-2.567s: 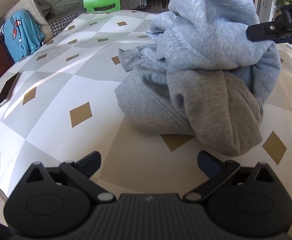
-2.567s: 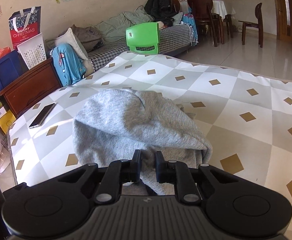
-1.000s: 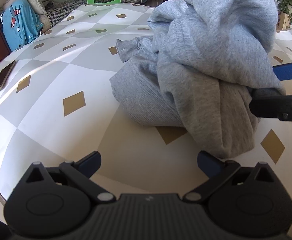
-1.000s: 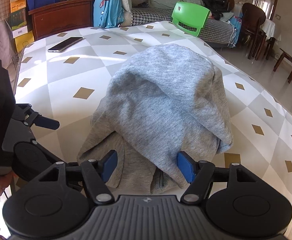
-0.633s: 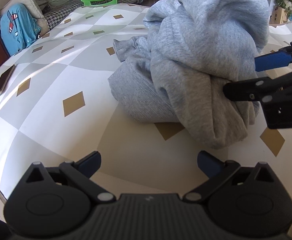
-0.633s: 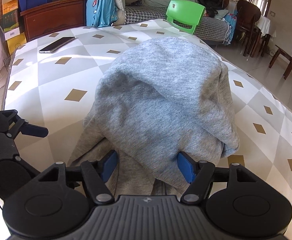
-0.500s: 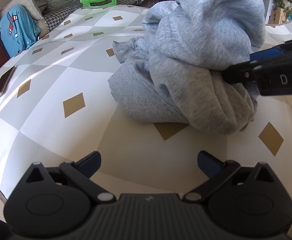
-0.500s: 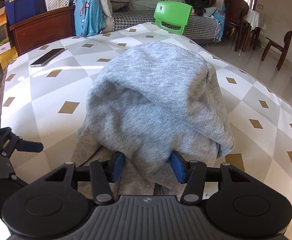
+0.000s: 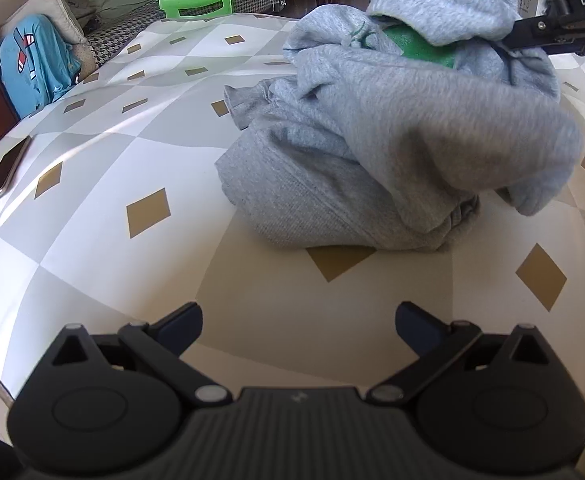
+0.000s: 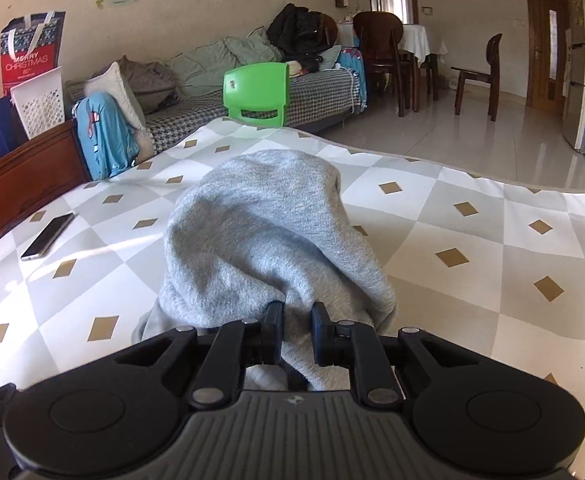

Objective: Fold clothes
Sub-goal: 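Lower the sweatshirt onto the bed and open the right gripper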

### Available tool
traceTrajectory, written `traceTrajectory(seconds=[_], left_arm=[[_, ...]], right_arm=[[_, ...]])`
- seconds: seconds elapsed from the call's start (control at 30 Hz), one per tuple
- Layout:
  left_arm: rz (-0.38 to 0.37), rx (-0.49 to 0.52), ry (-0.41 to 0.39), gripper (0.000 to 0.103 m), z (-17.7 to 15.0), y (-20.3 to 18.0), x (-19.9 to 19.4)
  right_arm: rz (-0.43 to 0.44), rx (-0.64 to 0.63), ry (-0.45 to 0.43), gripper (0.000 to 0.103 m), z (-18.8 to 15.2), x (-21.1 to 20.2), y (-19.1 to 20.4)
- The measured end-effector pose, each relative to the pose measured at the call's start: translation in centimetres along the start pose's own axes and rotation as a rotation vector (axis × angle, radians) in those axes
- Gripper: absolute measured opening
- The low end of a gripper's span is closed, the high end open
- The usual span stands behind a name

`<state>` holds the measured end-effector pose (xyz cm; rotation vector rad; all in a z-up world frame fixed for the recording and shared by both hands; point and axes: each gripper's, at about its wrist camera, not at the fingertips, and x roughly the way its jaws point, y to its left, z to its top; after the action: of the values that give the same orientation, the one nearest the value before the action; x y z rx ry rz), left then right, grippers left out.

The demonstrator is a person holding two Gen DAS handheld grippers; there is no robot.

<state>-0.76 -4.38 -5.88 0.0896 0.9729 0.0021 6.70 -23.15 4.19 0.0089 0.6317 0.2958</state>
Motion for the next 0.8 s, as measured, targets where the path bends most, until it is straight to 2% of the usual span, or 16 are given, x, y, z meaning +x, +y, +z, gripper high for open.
traceTrajectory(seconds=[0.1, 0.33, 0.4, 0.47, 0.53, 0.8], left_arm=[[-0.004, 0.001, 0.004, 0.103, 0.0, -0.1, 0.2], [-0.019, -0.005, 0.008, 0.103, 0.1, -0.4, 0.5], [-0.023, -0.002, 0.007, 0.103, 0.1, -0.6, 0.5], [-0.028, 0.000, 0.003, 0.103, 0.1, -0.8, 0.4], [-0.035, 0.001, -0.002, 0.103, 0.2, -0.9, 0.4], [-0.055, -0.009, -0.012, 0.103, 0.4, -1.1, 0.0]], right_arm=[[-0.062, 0.080, -0.034, 0.014, 1.1, -0.5, -2.4], [-0.245, 0.237, -0.015, 0.015, 1.5, -0.5, -6.7], [-0.273, 0.255, -0.024, 0.027, 1.7, -0.9, -7.1], [-0.247, 0.277, -0.038, 0.039, 1.7, -1.5, -7.5], [-0.208, 0.289, -0.029, 0.043, 1.6, -1.6, -7.4], [-0.092, 0.298, 0.055, 0.050, 0.8, -0.1, -6.2]])
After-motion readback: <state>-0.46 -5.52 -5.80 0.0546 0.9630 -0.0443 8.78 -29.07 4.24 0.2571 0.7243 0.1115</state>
